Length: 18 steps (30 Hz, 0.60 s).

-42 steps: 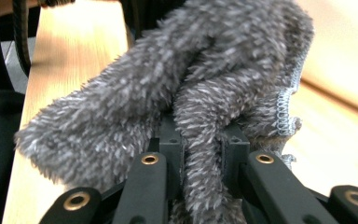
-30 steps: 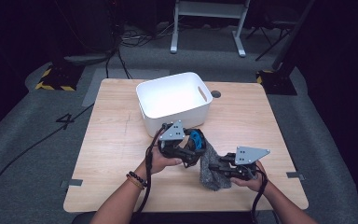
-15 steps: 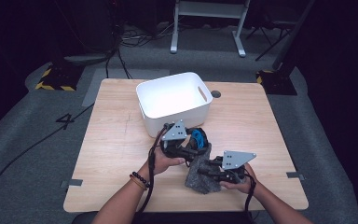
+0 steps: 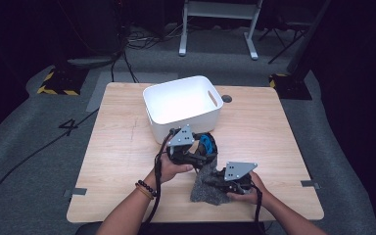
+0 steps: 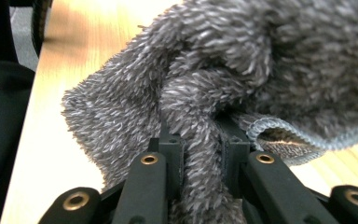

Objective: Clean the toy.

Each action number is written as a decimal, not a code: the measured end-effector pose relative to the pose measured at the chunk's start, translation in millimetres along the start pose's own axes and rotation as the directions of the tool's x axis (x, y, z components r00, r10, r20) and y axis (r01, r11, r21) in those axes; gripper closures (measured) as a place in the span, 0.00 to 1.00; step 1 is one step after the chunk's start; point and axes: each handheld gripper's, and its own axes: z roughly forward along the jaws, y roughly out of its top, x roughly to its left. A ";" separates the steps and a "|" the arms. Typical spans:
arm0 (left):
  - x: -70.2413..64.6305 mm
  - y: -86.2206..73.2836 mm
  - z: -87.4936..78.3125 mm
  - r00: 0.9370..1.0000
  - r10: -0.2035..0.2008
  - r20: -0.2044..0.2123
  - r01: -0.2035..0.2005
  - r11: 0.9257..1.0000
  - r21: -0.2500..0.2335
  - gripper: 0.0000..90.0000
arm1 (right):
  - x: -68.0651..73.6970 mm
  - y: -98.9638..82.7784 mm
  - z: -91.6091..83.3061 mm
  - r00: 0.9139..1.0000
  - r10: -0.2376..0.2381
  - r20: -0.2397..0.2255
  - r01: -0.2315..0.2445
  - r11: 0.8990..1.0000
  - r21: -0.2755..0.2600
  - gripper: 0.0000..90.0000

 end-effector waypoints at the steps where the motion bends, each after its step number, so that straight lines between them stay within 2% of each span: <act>1: 0.5 0.0 -0.4 1.000 -0.006 -0.001 0.006 1.000 -0.005 0.29 | -0.3 0.0 -0.3 1.000 -0.003 0.002 0.003 1.000 0.009 0.84; 3: 1.4 -0.1 -1.0 1.000 -0.008 -0.001 0.008 1.000 -0.004 0.29 | -0.2 0.0 -1.0 1.000 -0.002 0.004 0.002 1.000 0.008 0.84; 4: 2.2 -0.7 -1.6 1.000 -0.013 -0.005 0.013 1.000 0.000 0.29 | 0.2 2.1 -5.6 1.000 -0.012 0.008 0.012 1.000 -0.009 0.84; 7: 1.9 -1.7 0.0 1.000 -0.010 -0.002 0.010 1.000 0.007 0.29 | 1.1 10.2 -19.8 1.000 -0.014 0.016 0.015 0.994 -0.111 0.84; 8: 1.9 -1.7 0.0 1.000 -0.010 -0.002 0.010 1.000 0.007 0.29 | 1.1 10.2 -19.8 1.000 -0.014 0.016 0.015 0.994 -0.111 0.84; 9: 2.0 -2.0 1.2 1.000 -0.014 0.006 0.014 1.000 0.007 0.29 | 2.9 17.2 -29.8 0.999 -0.027 0.034 0.032 0.985 -0.170 0.84; 11: 1.5 -1.7 1.7 1.000 -0.014 0.010 0.014 1.000 0.007 0.29 | 3.9 20.4 -33.4 0.998 -0.033 0.046 0.041 0.980 -0.194 0.84; 14: 0.9 -1.6 2.4 1.000 -0.010 0.016 0.009 1.000 0.004 0.29 | 3.8 21.1 -31.5 0.998 -0.037 0.049 0.045 0.982 -0.185 0.84; 16: -2.0 -1.3 3.6 1.000 0.000 0.017 -0.001 1.000 0.013 0.29 | 1.7 17.7 -22.0 1.000 -0.021 0.011 0.022 0.990 -0.136 0.84; 18: -3.5 -1.2 4.6 1.000 0.013 0.014 -0.013 1.000 0.022 0.29 | 1.1 11.5 -13.0 1.000 -0.017 -0.006 0.016 0.997 -0.082 0.84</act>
